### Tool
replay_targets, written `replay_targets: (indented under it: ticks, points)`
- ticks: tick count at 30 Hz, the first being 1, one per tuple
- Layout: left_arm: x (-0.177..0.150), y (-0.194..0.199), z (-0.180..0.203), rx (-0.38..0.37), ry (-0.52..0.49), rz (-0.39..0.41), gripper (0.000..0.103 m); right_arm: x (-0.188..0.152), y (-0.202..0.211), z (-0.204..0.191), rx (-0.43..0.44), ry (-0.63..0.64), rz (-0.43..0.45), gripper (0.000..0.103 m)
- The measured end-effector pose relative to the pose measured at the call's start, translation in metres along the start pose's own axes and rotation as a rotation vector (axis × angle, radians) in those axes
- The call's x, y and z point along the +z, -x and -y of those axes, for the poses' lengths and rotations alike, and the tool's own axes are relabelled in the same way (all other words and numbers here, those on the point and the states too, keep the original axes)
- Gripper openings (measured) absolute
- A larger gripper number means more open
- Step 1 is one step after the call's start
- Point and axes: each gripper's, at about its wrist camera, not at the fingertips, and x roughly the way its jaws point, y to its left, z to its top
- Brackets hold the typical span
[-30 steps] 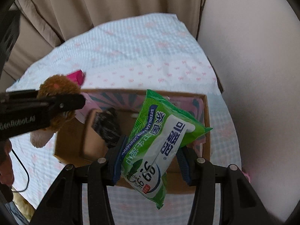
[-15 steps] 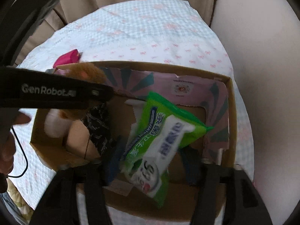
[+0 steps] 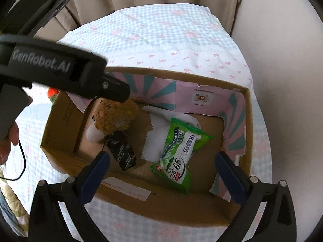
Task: Organize soft objects
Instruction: 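Open both tools to drop the plush toy and wipes pack into the box, then lift both tools away from the box toward the remaining items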
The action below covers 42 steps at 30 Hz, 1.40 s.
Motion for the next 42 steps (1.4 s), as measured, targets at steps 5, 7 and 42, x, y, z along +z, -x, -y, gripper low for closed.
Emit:
replay_targets:
  ticks: [5,7,42]
  points:
    - [-0.007,0.037,0.003,-0.010,-0.011,0.052,0.103,0.007,0.024,0.000,-0.029,-0.026,0.019,0.103]
    - [-0.010,0.052,0.004,-0.010,-0.011,0.074,0.103,0.009,0.038,0.000,-0.034,-0.048,0.036,0.103]
    - [-0.225,0.356,-0.090,0.011,-0.089,0.592,0.103,-0.038,0.313,-0.145,-0.214,-0.265,0.450,0.103]
